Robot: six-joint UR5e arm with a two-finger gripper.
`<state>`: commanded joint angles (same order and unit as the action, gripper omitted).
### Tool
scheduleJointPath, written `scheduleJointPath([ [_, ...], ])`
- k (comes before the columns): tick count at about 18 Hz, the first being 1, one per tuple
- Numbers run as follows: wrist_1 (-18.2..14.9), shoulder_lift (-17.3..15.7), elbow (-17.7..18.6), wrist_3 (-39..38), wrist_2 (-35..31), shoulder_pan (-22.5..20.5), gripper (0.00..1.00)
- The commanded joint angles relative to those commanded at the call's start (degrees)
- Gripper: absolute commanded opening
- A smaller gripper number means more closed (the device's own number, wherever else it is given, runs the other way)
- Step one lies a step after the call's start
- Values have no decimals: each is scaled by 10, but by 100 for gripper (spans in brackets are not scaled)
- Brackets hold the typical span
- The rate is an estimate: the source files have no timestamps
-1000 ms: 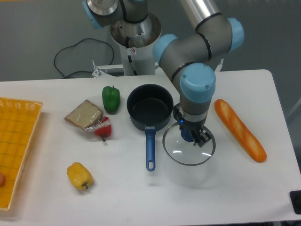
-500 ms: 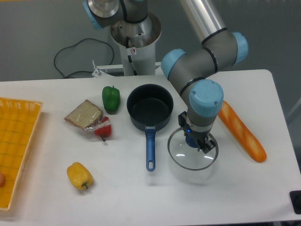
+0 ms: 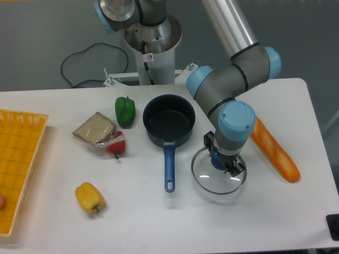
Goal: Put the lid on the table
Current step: 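Lower the glass lid onto the table beside the baguette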
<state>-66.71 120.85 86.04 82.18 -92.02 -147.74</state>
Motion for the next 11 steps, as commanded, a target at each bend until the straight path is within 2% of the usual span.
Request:
scheduleJointPath([
  [11, 10, 9, 1, 1, -20, 4, 57],
])
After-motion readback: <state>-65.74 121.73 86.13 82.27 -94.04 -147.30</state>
